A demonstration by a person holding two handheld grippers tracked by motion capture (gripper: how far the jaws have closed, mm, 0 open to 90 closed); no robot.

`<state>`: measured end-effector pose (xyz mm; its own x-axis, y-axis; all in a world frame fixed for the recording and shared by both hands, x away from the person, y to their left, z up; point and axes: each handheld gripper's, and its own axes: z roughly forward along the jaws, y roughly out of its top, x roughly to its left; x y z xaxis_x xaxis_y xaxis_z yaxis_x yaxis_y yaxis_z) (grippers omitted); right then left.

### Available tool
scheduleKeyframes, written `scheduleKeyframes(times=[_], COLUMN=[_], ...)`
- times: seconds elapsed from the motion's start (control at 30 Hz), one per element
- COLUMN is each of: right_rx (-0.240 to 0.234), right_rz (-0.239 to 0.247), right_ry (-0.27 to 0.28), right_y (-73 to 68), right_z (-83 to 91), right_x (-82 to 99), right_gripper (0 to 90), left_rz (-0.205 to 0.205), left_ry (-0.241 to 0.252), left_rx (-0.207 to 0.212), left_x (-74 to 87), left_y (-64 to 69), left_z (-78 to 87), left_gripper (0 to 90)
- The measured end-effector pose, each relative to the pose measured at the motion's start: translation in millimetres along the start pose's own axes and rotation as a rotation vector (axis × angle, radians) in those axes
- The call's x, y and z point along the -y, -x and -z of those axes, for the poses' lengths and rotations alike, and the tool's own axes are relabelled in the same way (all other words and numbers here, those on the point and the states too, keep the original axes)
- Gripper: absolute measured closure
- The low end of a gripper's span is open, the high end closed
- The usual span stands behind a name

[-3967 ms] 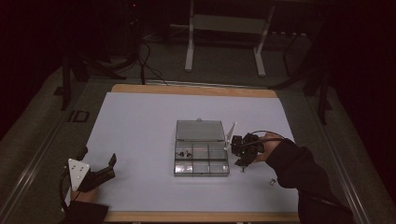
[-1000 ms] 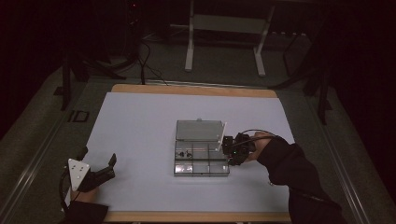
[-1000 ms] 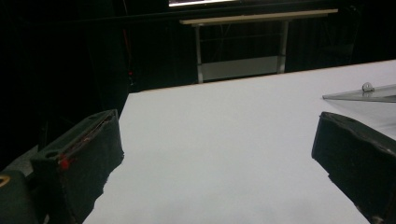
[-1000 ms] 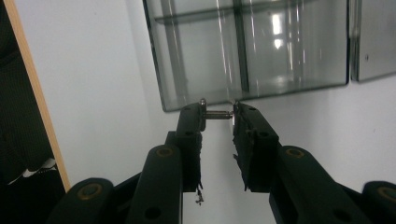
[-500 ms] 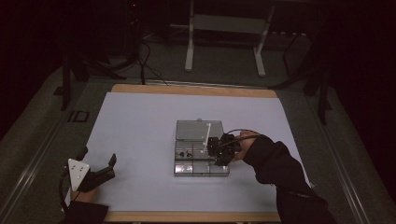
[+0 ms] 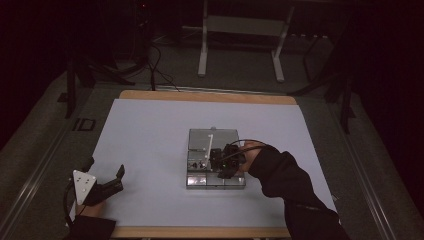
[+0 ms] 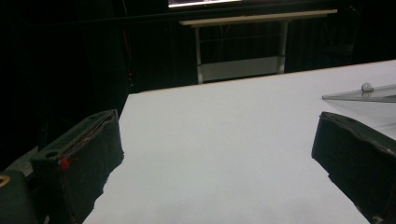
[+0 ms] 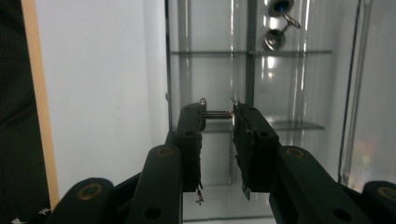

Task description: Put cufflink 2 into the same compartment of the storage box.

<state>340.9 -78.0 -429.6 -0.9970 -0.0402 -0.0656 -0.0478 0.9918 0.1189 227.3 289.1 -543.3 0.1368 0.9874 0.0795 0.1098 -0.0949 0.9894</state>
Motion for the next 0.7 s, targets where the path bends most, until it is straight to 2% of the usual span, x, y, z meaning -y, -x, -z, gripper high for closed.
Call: scheduleKeyframes(times=[0.17,0.3,0.33,0.37,0.6,0.7], right_rx=[0.012,0.003,0.009,0.002,-0.005,-0.017], right_rz=[0.018,0.022,0.036,0.027,0.047,0.045], right_ry=[0.021,0.038,0.044,0.047,0.122,0.137], right_y=[-1.0,-2.8,-3.0,-3.5,-5.5,-5.2], right_z=[-2.9,-4.4,-4.9,-4.8,-5.4,-9.2], right_x=[-8.6,-15.9,-17.5,-18.8,-27.1,-30.3], right_gripper=[72.0,72.0,72.0,72.0,72.0,72.0], left_rz=[-0.001,-0.001,-0.001,-0.001,0.0,0.001], left_ry=[0.002,0.002,0.002,0.003,0.003,0.003], left_rx=[-0.001,-0.001,0.0,0.0,0.001,0.0], left_x=[0.1,0.1,0.1,0.2,0.2,0.2], left_y=[0.3,0.1,0.0,0.0,-0.1,-0.1], left_z=[0.0,0.1,0.1,0.2,0.2,0.3], left_gripper=[2.9,2.8,2.9,2.9,2.9,2.8])
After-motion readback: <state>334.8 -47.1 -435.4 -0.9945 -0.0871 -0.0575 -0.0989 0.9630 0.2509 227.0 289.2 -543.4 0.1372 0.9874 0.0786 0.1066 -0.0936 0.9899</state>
